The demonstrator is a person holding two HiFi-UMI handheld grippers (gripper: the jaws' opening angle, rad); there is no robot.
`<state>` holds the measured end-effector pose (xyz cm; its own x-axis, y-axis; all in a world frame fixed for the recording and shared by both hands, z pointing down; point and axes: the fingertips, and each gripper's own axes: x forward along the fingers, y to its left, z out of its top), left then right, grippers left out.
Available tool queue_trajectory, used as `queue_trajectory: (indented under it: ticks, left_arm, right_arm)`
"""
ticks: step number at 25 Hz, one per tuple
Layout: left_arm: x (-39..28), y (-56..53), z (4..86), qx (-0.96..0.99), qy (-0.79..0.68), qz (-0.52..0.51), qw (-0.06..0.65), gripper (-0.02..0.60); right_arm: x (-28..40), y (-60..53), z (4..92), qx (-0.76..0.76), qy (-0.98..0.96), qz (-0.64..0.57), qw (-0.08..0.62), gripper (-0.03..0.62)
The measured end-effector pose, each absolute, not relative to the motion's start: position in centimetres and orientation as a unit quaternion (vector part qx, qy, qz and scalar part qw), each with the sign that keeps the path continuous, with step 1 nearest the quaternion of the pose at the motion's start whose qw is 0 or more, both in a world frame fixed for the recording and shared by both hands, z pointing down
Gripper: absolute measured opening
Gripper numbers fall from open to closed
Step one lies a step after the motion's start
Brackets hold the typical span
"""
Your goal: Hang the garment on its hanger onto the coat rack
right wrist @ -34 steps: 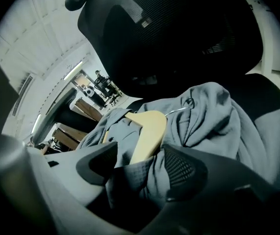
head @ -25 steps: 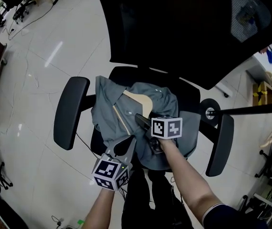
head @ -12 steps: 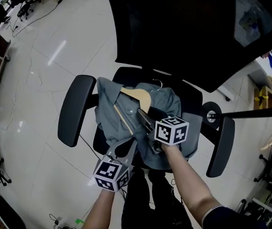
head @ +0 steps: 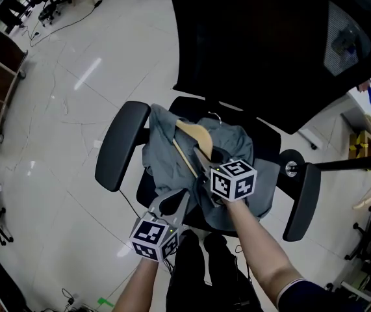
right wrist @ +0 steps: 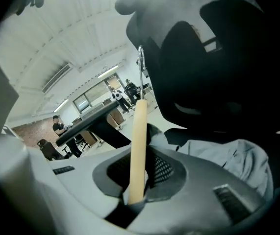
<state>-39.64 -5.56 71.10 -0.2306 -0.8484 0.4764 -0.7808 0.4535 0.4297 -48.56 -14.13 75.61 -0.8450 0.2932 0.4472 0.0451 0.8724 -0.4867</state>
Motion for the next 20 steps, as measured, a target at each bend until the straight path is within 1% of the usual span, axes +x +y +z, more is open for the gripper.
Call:
queue_trajectory:
  ticks: [6, 10, 14, 20]
  left_arm:
    - [-39.7, -5.7, 68.3, 0.531, -0.788, -0.049, 0.308, 0.002]
    - [-38.7, -5.4, 65.9, 0.537, -0.788, -0.042, 0.298, 0.002]
    - [-38.6, -6.2, 63.5, 0.545, -0.792, -0.033, 0.273, 0.002]
    - [-37.9, -6.5, 59.6, 0.545, -0.804, -0.016, 0.237, 0.002]
  right_arm:
    - [-47.5, -14.6, 70.6, -0.104, -0.958, 0.142, 0.227, 0.041]
    - [-45.0, -14.9, 67.2, -0.104, -0.966, 0.120, 0.204, 0.041]
    - [-43.7, -16.3, 63.0, -0.102, -0.977, 0.096, 0.158, 0.041]
    - [-40.9, -17.6, 56.9, -0.103, -0.986, 0.062, 0.111, 0.041]
